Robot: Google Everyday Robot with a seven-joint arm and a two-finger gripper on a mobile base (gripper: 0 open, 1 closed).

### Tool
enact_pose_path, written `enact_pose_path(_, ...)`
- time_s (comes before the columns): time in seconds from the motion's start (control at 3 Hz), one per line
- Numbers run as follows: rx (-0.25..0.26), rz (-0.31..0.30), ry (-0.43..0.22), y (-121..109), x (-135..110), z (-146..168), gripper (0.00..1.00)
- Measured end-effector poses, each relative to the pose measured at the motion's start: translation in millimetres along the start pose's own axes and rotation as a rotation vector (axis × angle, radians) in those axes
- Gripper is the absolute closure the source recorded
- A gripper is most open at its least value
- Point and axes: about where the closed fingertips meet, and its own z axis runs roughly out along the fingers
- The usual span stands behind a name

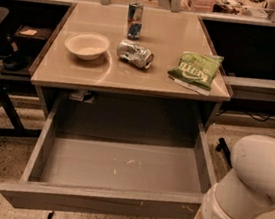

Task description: Close top drawer

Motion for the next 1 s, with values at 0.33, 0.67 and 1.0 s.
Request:
enact_pose_path(0.33,-0.022,0.026,-0.002,-21.3,-5.4,42.6,1.00)
enact_pose_path(0.67,0.007,0.014,0.009,-46.2,-13.5,48.0,1.00)
enact_pose_path(1.0,0.022,0.011,0.012,-52.2,-14.7,43.4,1.00)
